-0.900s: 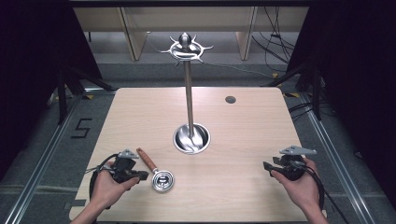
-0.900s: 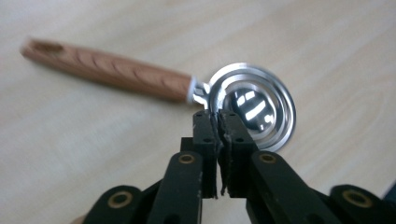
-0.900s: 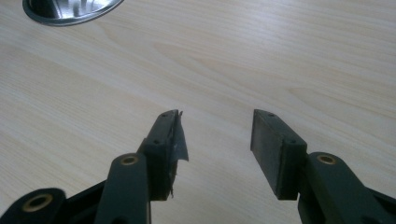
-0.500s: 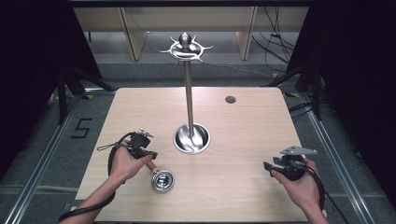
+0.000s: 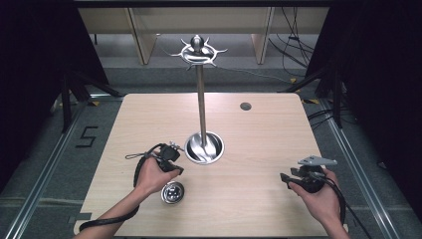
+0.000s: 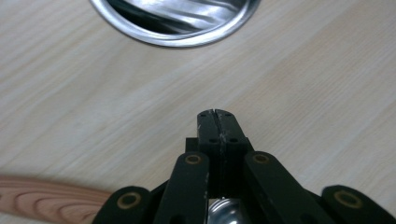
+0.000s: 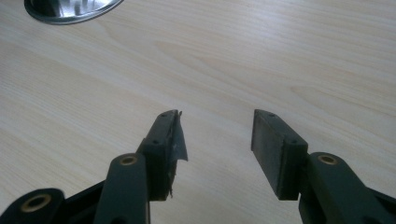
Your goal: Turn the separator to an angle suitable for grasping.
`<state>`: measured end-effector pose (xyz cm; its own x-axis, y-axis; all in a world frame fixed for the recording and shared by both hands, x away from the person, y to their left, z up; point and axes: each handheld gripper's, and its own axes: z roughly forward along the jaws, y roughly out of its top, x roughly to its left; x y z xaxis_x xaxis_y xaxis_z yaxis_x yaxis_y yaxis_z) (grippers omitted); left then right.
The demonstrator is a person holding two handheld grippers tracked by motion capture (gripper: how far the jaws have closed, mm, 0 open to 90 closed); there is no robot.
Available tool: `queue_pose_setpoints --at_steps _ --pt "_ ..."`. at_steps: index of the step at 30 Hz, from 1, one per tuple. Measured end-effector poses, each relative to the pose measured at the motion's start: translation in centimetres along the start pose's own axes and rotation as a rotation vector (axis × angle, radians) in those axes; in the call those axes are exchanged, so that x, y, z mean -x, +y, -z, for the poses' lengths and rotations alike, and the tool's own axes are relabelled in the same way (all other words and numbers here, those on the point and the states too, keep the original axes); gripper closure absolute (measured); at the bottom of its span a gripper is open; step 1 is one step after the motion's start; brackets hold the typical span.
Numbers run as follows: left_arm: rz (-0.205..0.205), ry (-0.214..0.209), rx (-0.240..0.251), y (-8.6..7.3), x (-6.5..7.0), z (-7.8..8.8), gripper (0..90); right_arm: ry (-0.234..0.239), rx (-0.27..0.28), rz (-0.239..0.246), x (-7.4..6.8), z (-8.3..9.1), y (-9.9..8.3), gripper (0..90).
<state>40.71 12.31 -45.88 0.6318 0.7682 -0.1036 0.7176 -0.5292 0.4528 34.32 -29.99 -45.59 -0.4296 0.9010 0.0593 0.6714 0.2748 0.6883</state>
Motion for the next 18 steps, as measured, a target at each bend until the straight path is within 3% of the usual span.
queue_pose_setpoints --at_steps 1,2,3,4,5,7,8,10,11,14,15,18 --pt "-0.014 -0.003 -0.006 0.1 0.2 -0.2 89.3 -0.003 -0.002 0.001 0.1 0.0 0.0 52.4" --pt "-0.022 -0.001 -0.013 0.1 0.5 -0.2 89.3 0.004 -0.028 -0.063 -0.3 0.2 -0.1 52.4" --pt "-0.022 -0.001 -0.013 0.1 0.5 -0.2 89.3 0.004 -0.028 -0.063 -0.3 0.2 -0.1 52.4" --pt "-0.04 0.0 -0.028 0.1 0.9 -0.4 89.3 -0.002 -0.016 -0.034 -0.1 0.1 -0.1 52.4" --pt "-0.043 0.003 -0.036 0.0 1.1 -0.5 89.3 0.01 0.017 0.044 0.6 -0.3 -0.2 52.4" --pt "-0.054 -0.003 -0.046 -0.1 1.3 -0.9 89.3 0.011 0.013 0.042 0.6 -0.3 -0.2 52.4" --pt "-0.052 -0.008 -0.062 -0.2 1.6 -1.4 89.3 0.001 -0.006 0.0 0.2 -0.1 -0.1 52.4" --pt "-0.049 -0.009 -0.07 -0.2 1.7 -1.6 89.3 0.004 -0.017 -0.022 0.0 0.0 -0.1 52.4" --pt "-0.068 -0.01 -0.082 -0.2 1.8 -1.7 89.3 0.004 -0.001 0.004 0.1 -0.1 0.0 52.4" --pt "-0.078 -0.016 -0.088 0.0 2.5 -2.1 89.2 0.006 -0.021 -0.019 0.0 0.0 -0.1 52.4" --pt "-0.113 -0.014 -0.119 0.2 2.5 -2.1 89.3 0.004 -0.02 -0.016 0.0 -0.1 -0.1 52.4" --pt "-0.109 -0.018 -0.137 0.2 2.9 -2.7 89.3 0.002 -0.026 -0.024 -0.1 0.0 -0.1 52.3"
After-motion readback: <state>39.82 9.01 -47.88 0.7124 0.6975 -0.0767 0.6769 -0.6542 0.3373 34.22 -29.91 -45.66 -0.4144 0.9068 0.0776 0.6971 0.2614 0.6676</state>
